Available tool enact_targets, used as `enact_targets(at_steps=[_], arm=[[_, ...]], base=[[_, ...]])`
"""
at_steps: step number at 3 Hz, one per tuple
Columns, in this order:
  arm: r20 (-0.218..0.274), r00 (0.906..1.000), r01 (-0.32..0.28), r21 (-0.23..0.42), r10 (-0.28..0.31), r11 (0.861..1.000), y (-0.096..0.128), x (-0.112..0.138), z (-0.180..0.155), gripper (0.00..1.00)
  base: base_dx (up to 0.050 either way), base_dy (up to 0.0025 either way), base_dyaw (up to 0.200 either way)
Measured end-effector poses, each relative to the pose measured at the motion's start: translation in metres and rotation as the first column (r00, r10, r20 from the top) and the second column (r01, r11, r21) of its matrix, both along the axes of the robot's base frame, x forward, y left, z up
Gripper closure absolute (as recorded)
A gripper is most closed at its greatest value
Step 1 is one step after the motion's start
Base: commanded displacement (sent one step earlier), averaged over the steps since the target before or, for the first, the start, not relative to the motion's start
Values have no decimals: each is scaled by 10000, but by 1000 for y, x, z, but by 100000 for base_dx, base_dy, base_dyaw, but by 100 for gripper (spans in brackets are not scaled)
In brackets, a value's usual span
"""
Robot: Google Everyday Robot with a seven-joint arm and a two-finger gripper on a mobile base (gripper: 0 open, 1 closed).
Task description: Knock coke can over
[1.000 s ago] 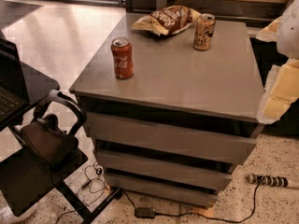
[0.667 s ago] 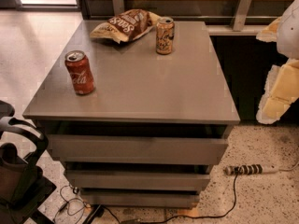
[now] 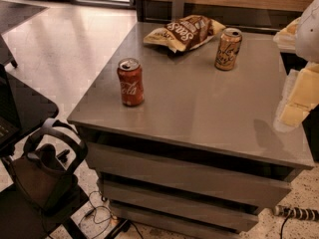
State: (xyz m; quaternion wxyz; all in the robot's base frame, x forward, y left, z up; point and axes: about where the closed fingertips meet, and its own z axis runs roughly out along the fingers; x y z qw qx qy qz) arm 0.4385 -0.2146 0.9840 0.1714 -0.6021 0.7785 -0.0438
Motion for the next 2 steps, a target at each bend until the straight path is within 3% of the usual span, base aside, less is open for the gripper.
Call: enact_targets(at_steps=[1, 2], arm=[[8, 10000, 0, 0, 0, 10000, 0, 0, 0, 0], [18, 10000, 0, 0, 0, 10000, 0, 0, 0, 0]], base=[[0, -1, -18796], [4800, 0, -2]])
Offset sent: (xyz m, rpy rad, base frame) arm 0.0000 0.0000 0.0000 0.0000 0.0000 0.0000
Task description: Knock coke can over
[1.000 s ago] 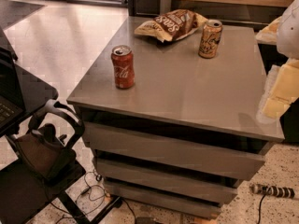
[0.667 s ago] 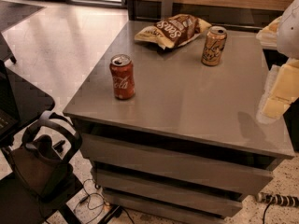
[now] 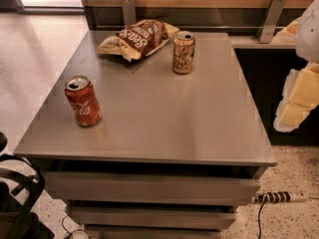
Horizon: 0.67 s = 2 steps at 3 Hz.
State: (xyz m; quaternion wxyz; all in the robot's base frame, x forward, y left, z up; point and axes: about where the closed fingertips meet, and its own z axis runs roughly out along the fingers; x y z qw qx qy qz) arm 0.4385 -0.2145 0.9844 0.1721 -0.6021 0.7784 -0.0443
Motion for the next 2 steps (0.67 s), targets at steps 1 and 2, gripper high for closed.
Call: enact_targets(at_steps=[1, 2], arm=[[2, 10000, 0, 0, 0, 10000, 0, 0, 0, 0], [0, 9997, -259, 472, 259, 9986, 8, -1, -2, 0]], base=[[0, 0, 0], [0, 0, 0]])
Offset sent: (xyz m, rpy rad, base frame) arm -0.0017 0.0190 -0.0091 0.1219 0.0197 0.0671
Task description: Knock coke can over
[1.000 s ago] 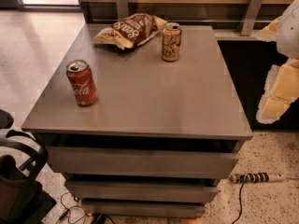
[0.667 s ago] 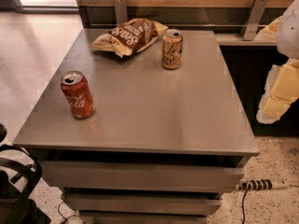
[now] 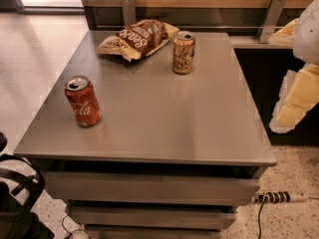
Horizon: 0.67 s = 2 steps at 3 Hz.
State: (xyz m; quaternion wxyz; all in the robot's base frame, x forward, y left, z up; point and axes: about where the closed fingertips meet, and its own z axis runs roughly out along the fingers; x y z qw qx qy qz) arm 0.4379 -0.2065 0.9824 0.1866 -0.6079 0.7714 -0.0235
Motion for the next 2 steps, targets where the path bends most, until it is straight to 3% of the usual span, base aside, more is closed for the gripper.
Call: enact_targets(at_steps=[1, 2], arm=[[47, 9985, -541, 1189, 540, 9914, 22, -4, -10, 0], [83, 9961, -872, 2808, 884, 9558, 58, -9, -21, 0]], base=[[0, 0, 0], [0, 0, 0]])
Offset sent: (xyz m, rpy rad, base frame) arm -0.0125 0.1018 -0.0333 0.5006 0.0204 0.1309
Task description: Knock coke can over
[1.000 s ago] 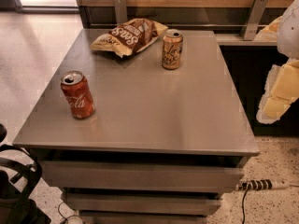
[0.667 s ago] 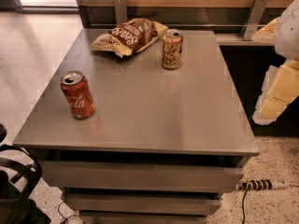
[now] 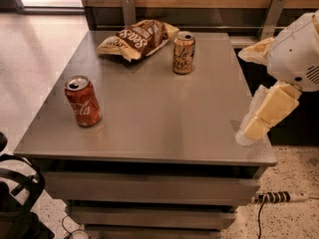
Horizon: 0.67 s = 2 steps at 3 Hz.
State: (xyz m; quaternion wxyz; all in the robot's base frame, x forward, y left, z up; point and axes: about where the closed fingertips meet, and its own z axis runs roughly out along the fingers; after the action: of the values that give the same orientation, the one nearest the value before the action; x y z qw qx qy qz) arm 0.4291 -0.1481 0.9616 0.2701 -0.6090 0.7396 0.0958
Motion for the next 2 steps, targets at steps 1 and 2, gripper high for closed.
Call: enact_targets(at_steps=[1, 2], arm=[[-10, 9998, -181, 1529, 184, 9881, 35, 5, -9, 0], [-49, 9998, -147, 2933, 169, 9559, 67, 22, -22, 0]], base=[[0, 0, 0], [0, 0, 0]])
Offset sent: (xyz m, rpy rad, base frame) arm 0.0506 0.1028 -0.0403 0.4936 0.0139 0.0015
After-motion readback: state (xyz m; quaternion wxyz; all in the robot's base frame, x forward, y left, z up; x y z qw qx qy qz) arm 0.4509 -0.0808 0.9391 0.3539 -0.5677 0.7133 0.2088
